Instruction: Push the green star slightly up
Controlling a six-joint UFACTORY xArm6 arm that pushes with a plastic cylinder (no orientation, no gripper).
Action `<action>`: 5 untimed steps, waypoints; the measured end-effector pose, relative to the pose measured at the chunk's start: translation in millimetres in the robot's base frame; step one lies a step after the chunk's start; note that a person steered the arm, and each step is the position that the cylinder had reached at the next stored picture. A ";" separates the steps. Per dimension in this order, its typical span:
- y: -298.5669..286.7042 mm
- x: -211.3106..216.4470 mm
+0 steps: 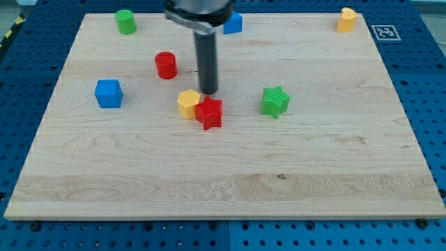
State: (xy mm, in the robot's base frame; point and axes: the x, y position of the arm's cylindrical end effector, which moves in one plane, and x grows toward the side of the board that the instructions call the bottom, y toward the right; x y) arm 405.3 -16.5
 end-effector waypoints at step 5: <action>108.4 57.7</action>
